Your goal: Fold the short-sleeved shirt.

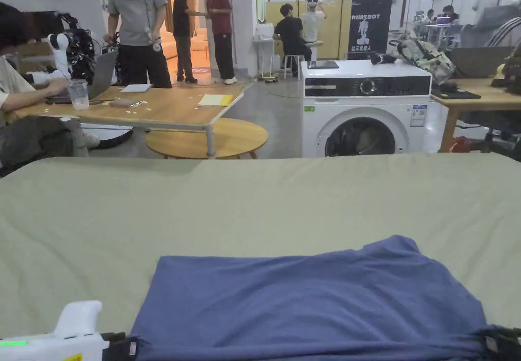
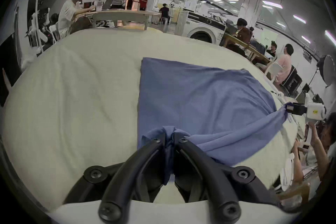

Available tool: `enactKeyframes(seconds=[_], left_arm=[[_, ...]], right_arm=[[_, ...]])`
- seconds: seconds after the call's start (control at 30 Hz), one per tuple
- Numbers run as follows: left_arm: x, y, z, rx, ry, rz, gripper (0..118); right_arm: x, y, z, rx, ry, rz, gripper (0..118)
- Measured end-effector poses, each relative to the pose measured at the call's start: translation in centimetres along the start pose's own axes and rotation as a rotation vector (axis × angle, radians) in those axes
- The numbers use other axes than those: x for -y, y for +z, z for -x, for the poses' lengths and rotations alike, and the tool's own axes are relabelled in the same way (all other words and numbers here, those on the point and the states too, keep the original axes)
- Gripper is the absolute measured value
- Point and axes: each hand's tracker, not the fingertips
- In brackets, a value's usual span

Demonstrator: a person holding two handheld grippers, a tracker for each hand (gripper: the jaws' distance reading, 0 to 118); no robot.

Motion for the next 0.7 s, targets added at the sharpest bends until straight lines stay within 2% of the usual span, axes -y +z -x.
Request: enactKeyframes(seconds=[0.13,0.17,0.23,0.27,0.37,0.47,0.53,0.6,0.67,0.7], left_arm=[[-1.8,-3.1,0.6,0.005,0.056,-0.047,3],[-2.0,-3.3,0.6,0.0,0.059,-0.051,16],[-2.3,-3.5,0.5,-0.066,0.07,-0.074,64],[-2.3,-3.2,0.5,-0.05,0.065,-0.091,62],[-2.5,-1.4,-0.6,-0.016,0.035,-0.156,62],[-2.1,2.1,-3.3,-0.023,-0.096,-0.279,62],[-1.5,4.9,-5.0,0.016,-0.144,-0.361,59],[-0.9,7.2,-6.8,0.059,-0.18,-0.411,41],[-0.1,9.5,-8.6,0.071,-0.217,-0.449,22],[0.3,10.4,-9.4,0.079,-0.222,-0.451,14]], right_arm=[[-0.4,-3.7,0.1,0.028,-0.013,0.023,7],[-0.2,-4.0,0.2,0.046,-0.02,0.028,17],[0.2,-3.9,0.2,0.067,-0.027,0.012,53],[0.6,-3.5,0.1,0.071,-0.028,0.003,60],[0.9,-1.9,0.2,0.048,-0.031,-0.053,60],[1.0,0.5,1.5,0.026,-0.026,-0.159,59],[1.0,2.5,2.8,-0.029,-0.023,-0.219,58],[1.0,4.4,4.2,-0.062,-0.005,-0.266,38],[1.1,6.2,6.0,-0.071,0.024,-0.313,12],[1.3,7.2,6.7,-0.075,0.026,-0.339,5]])
